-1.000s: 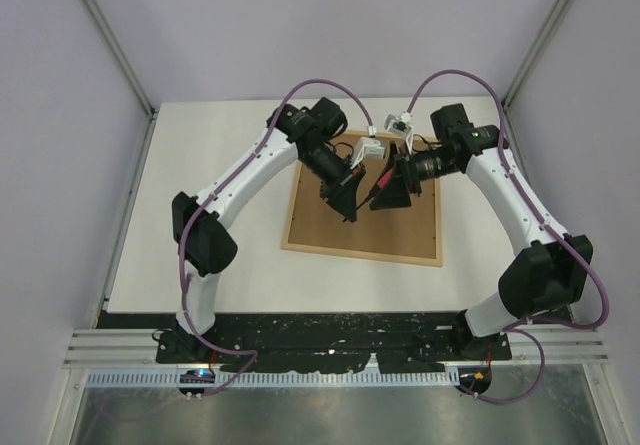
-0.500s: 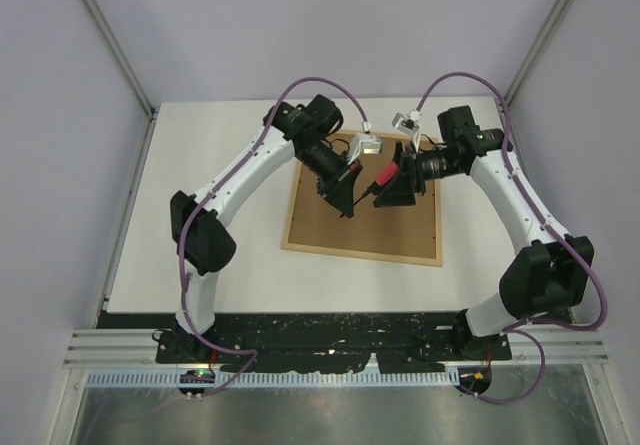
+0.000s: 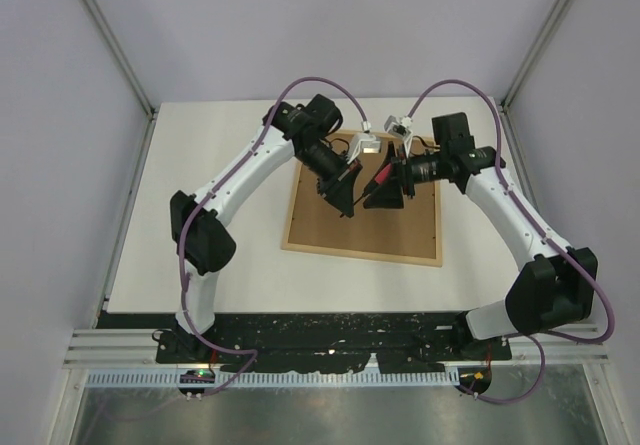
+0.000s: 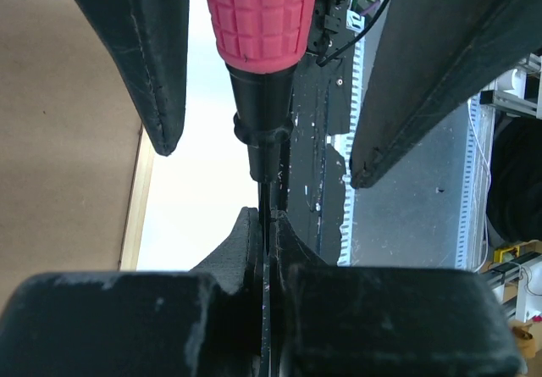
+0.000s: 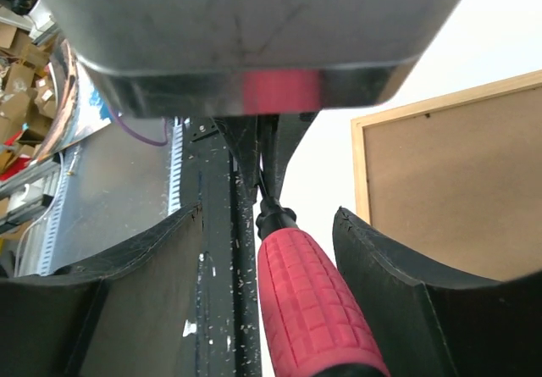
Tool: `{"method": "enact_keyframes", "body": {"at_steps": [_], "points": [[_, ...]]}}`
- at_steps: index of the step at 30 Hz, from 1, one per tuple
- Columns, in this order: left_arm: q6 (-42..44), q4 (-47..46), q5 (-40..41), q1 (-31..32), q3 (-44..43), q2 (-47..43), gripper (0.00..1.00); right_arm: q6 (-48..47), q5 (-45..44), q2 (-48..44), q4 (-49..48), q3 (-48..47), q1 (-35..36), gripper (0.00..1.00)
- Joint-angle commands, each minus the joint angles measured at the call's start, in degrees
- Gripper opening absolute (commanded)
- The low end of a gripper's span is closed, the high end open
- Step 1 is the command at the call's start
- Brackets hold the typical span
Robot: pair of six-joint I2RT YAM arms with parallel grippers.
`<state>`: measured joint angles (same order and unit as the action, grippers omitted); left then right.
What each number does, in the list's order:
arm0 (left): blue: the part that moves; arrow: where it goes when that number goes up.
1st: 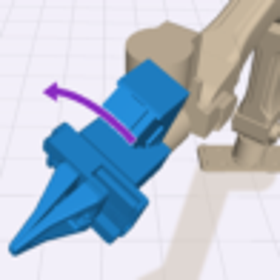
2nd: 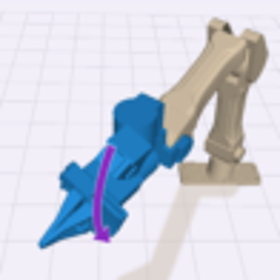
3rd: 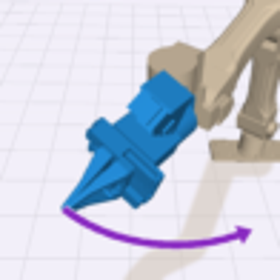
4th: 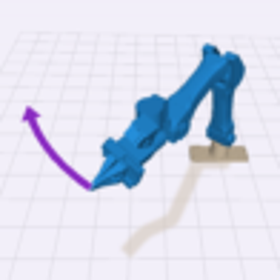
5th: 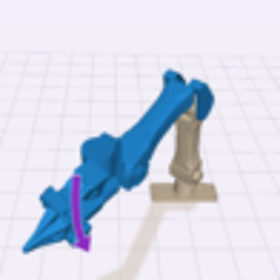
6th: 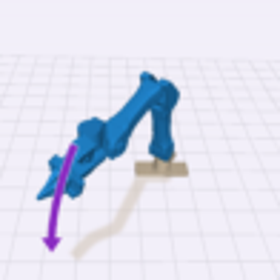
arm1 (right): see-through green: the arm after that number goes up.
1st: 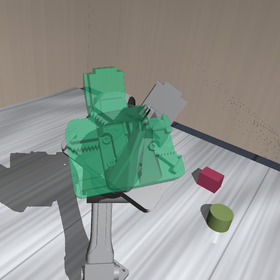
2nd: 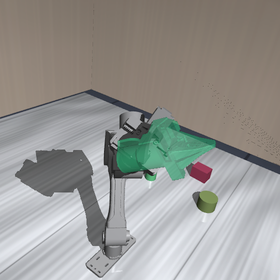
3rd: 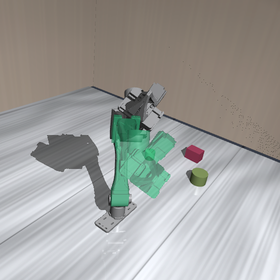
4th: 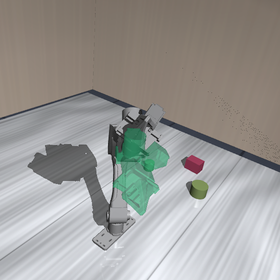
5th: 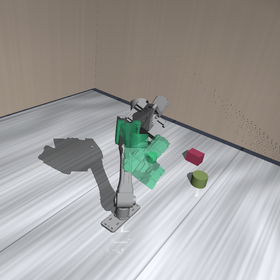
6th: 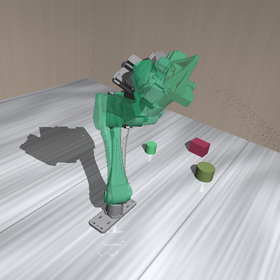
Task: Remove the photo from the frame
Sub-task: Adjust the screwdriver.
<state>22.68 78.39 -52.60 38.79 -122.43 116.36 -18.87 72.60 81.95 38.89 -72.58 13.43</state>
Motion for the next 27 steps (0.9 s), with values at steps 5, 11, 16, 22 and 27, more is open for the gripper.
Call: {"method": "enact_keyframes", "body": {"at_steps": [5,11,16,22,27], "points": [[1.1,7.5,-3.7,0.3,-1.3,-0.9,0.0,3.8,-0.9,-3.1,-11.7,3.3,0.4,0.62],[2.3,8.7,-4.1,0.5,-1.3,-0.7,0.0,4.2,-2.6,-3.1,-14.3,3.8,0.3,0.61],[3.6,11.1,-3.8,0.6,-2.0,-0.3,0.0,6.9,2.1,-2.6,-13.9,1.1,-1.3,0.65],[3.6,9.9,-2.9,0.6,-0.2,-1.6,0.0,7.4,7.0,-4.7,-11.6,-0.1,-3.4,0.68],[3.2,9.9,-3.0,0.5,-1.1,-1.0,0.0,7.2,6.7,-4.9,-10.6,-0.2,-3.3,0.68]]}}
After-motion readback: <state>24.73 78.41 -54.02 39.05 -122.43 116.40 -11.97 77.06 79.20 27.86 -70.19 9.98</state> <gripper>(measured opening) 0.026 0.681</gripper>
